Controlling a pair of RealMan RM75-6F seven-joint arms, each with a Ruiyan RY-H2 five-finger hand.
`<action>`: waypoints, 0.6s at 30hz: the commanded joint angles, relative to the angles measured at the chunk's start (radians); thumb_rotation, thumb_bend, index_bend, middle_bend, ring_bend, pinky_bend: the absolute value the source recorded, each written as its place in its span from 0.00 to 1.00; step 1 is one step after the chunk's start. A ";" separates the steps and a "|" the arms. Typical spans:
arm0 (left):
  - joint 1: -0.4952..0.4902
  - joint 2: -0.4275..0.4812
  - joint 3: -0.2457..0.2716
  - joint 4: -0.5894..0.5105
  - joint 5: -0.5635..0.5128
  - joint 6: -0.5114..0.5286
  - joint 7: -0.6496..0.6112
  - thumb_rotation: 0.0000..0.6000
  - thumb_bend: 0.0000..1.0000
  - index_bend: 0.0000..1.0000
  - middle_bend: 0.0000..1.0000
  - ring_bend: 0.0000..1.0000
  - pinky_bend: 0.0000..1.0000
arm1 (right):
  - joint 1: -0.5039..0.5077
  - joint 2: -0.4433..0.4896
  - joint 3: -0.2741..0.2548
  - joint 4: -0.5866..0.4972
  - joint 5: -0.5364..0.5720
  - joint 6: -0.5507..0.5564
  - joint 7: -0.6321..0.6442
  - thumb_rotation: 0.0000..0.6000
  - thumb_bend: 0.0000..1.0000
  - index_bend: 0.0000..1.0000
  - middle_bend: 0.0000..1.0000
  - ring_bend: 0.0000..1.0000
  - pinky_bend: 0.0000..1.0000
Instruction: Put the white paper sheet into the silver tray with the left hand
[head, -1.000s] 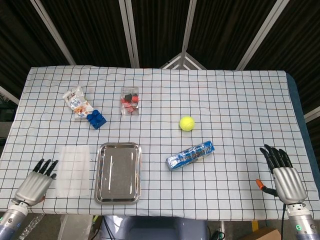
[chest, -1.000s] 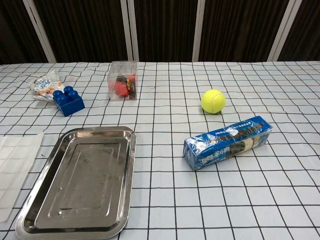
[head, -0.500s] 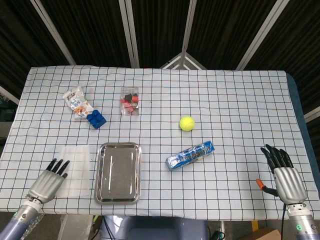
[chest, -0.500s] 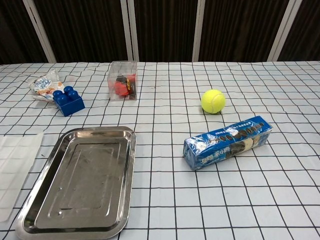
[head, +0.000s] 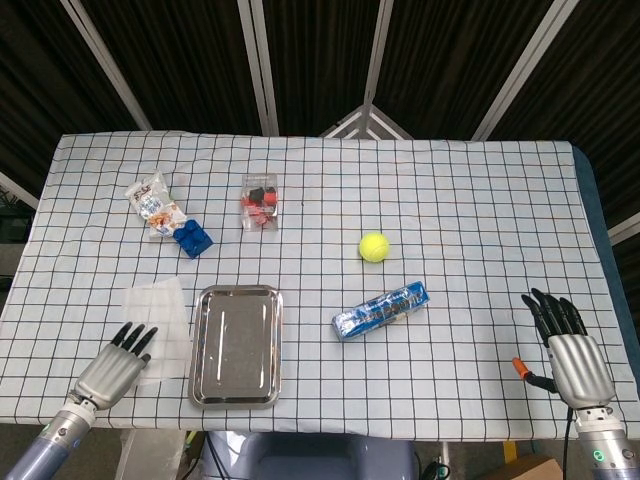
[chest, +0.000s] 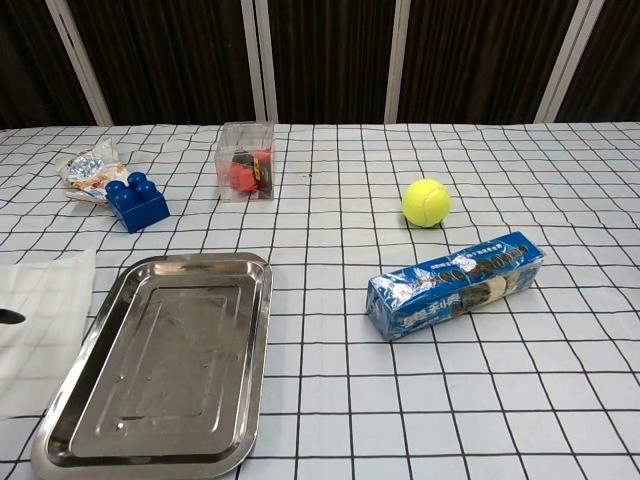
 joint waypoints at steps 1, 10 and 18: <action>-0.001 -0.002 0.004 0.005 0.003 0.001 -0.004 1.00 0.40 0.44 0.00 0.00 0.00 | 0.000 0.000 0.000 0.000 0.000 0.000 0.000 1.00 0.31 0.00 0.00 0.00 0.00; -0.006 -0.012 0.011 0.019 0.022 0.015 -0.043 1.00 0.55 0.51 0.00 0.00 0.00 | 0.000 0.000 0.000 0.000 -0.001 0.000 -0.001 1.00 0.31 0.00 0.00 0.00 0.00; -0.005 -0.005 0.010 0.019 0.036 0.042 -0.069 1.00 0.57 0.55 0.00 0.00 0.00 | -0.001 0.001 -0.002 0.000 -0.004 0.001 -0.001 1.00 0.31 0.00 0.00 0.00 0.00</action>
